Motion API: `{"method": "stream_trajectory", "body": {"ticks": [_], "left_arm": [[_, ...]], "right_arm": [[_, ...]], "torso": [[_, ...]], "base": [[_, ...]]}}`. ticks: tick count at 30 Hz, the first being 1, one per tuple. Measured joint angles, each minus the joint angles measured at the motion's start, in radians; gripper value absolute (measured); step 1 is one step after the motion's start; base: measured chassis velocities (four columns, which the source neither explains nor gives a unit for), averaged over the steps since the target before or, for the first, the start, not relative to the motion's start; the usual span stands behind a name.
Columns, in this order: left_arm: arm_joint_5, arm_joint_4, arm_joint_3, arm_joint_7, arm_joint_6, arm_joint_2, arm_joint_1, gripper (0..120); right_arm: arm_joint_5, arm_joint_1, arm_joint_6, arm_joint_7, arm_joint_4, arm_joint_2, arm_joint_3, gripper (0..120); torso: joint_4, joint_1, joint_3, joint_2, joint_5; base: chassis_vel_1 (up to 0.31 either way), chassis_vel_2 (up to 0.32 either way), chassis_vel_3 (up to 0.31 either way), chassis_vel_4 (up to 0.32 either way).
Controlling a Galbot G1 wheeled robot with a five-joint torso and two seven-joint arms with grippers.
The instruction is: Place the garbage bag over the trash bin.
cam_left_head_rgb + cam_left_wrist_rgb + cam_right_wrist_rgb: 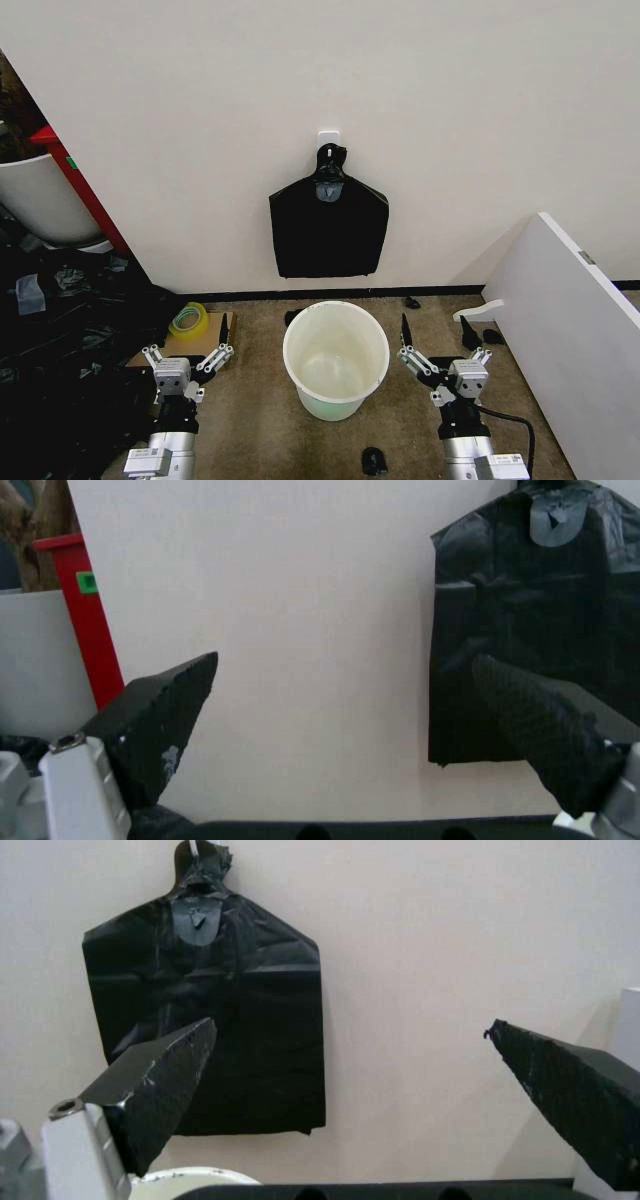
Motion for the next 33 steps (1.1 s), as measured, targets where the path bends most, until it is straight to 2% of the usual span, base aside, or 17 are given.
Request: {"method": "stream_trajectory", "body": {"ticks": [26,33], "left_arm": [[0.003,0.011,0.004,0.003,0.007,0.008,-0.012,100],[-0.003,0.025,-0.006,0.004,-0.004,0.01,-0.012,100]], "right_arm": [[0.018,0.012,-0.021,-0.002,-0.011,-0.011,-0.012,100],[0.192,0.068,-0.085,-0.038,-0.027,-0.05,-0.038,100]], "torso": [[0.0,0.0,0.0,0.0,-0.0001],[0.0,0.0,0.0,0.0,-0.0002]], "base": [[0.0,0.0,0.0,0.0],[0.0,0.0,0.0,0.0]]}}
